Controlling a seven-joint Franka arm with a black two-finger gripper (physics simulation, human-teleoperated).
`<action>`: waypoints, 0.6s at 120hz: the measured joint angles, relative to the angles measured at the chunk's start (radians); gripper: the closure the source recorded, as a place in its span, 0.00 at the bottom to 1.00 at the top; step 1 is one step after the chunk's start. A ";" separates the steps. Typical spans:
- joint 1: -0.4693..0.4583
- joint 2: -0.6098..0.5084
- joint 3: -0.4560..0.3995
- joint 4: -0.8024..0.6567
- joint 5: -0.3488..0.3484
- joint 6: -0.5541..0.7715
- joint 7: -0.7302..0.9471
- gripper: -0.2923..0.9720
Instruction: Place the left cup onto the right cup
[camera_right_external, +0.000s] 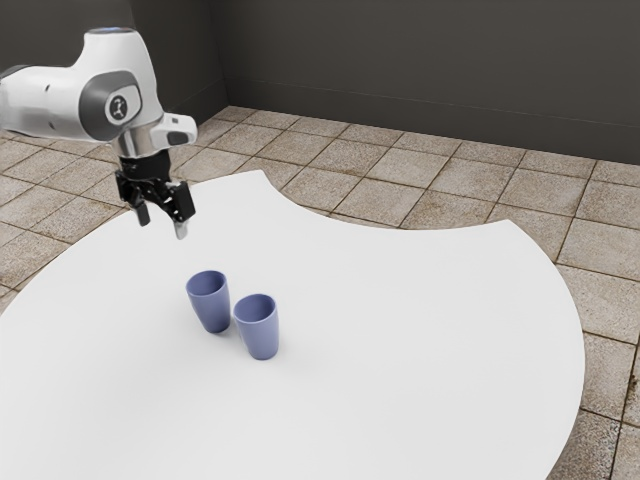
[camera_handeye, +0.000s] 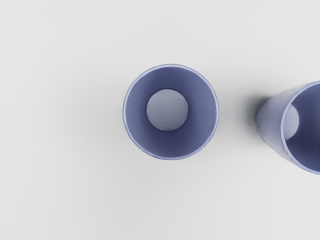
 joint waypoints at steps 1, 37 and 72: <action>-0.001 0.003 0.000 0.000 0.000 0.001 0.001 0.23; 0.007 0.078 0.000 0.004 -0.005 0.046 0.035 0.23; 0.008 0.155 0.000 0.017 -0.009 0.102 0.073 0.23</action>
